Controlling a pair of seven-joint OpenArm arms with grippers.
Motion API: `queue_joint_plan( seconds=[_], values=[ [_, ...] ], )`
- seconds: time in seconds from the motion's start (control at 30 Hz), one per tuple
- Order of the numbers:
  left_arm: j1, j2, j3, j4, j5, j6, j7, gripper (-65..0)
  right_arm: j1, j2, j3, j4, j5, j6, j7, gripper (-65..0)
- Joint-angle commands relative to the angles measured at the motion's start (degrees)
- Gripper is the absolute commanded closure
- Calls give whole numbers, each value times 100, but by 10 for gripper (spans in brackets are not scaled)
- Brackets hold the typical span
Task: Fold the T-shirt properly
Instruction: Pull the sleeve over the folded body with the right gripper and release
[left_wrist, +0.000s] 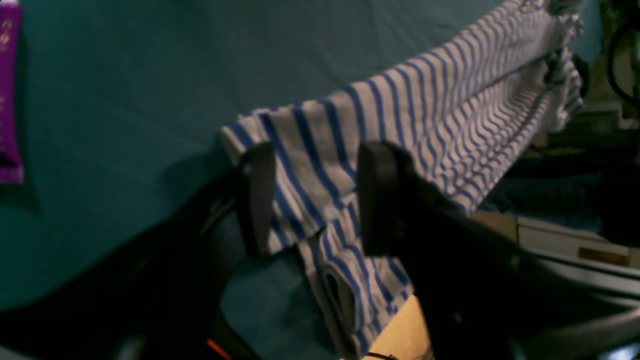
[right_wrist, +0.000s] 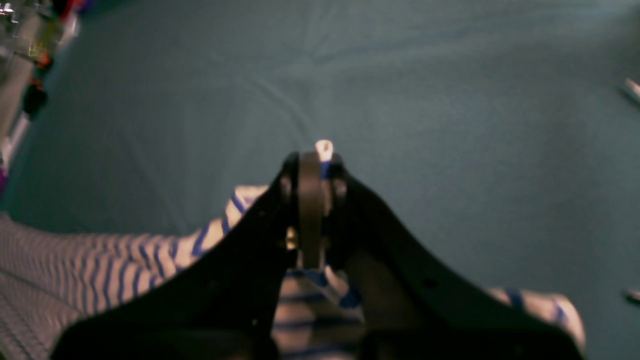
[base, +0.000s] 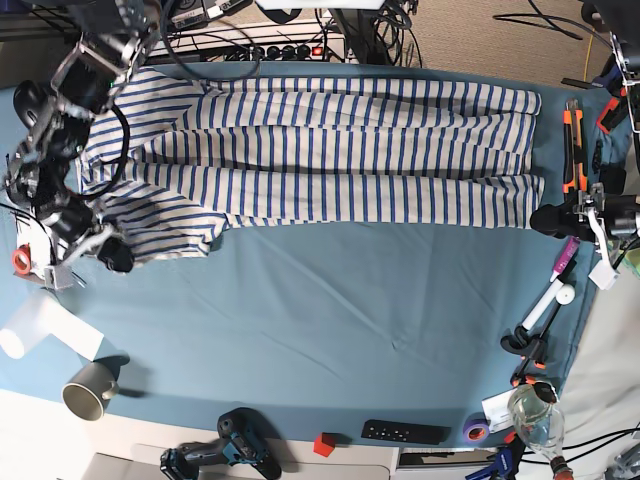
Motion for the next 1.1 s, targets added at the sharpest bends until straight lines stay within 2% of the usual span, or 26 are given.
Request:
queue_joint_plan(
  seconds=[0.0, 0.2, 0.6, 0.97, 1.07],
  values=[
    [-114, -144, -31, 72, -132, -8, -16, -277, -63, 114, 17, 254, 138, 10, 90, 0],
    [-114, -142, -31, 74, -132, -8, -16, -277, -1038, 55, 17, 890, 723, 10, 2, 0],
    [-114, -142, -31, 72, -132, -8, -16, -277, -2306, -728, 17, 2114, 1386, 10, -258, 0],
    [-114, -142, -31, 72, -132, -8, -16, -277, -3123, -728, 17, 2743, 1425, 10, -376, 0],
    [-114, -142, -31, 72, -132, -8, -16, -277, -3233, -728, 17, 2741, 1528, 10, -579, 0]
  ],
)
